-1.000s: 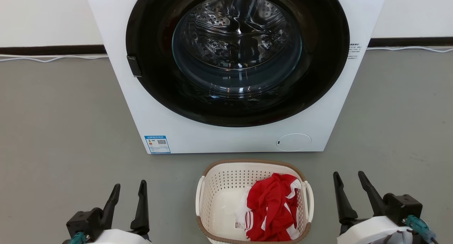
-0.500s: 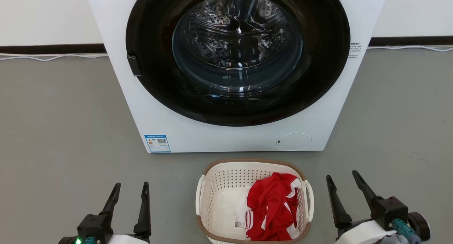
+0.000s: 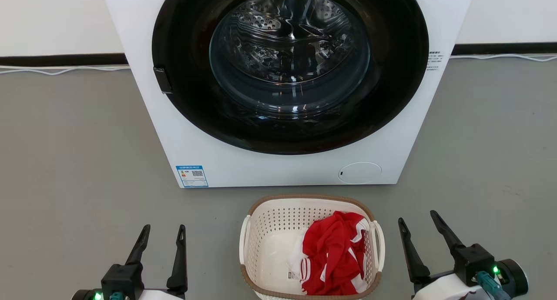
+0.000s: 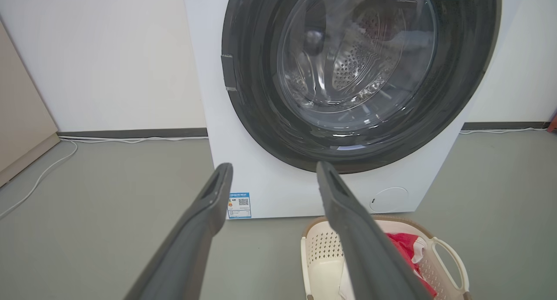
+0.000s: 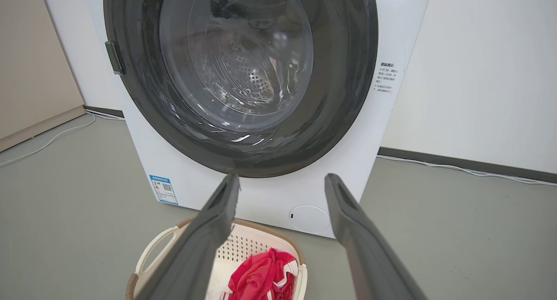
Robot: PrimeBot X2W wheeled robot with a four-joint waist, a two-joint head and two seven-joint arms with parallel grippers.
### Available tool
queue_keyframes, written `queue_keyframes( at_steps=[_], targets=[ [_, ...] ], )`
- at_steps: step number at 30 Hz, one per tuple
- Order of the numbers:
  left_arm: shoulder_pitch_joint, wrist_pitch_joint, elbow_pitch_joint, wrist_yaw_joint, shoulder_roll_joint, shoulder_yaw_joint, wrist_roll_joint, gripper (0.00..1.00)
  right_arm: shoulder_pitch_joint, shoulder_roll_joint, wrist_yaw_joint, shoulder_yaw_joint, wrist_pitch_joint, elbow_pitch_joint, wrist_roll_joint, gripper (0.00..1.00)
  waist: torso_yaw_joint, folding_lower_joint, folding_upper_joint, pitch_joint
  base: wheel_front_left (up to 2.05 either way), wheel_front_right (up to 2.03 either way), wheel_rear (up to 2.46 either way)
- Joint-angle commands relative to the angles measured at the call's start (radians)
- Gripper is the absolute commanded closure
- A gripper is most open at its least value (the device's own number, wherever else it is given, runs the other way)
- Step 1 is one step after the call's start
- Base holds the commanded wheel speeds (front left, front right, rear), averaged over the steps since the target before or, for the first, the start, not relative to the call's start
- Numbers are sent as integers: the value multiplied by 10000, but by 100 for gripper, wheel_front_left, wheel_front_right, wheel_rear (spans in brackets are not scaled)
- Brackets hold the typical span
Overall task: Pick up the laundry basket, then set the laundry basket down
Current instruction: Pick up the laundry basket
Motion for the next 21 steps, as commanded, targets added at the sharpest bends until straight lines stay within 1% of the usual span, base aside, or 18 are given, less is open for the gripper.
queue_keyframes(
  at_steps=[1,12,21],
  targets=[
    [-204,-136,-208,63,86,281,-23,0,-446,-28,62,218,-137,-212,-70,0,0,0,0,9,0,0,0],
    [-244,-136,-119,52,86,268,-64,0,-496,-6,62,62,-137,-148,42,0,-3,0,0,125,0,0,0],
    [-531,-136,-61,154,86,105,-273,0,-787,10,62,-200,-138,-95,94,0,-4,0,0,600,0,0,0]
  ],
)
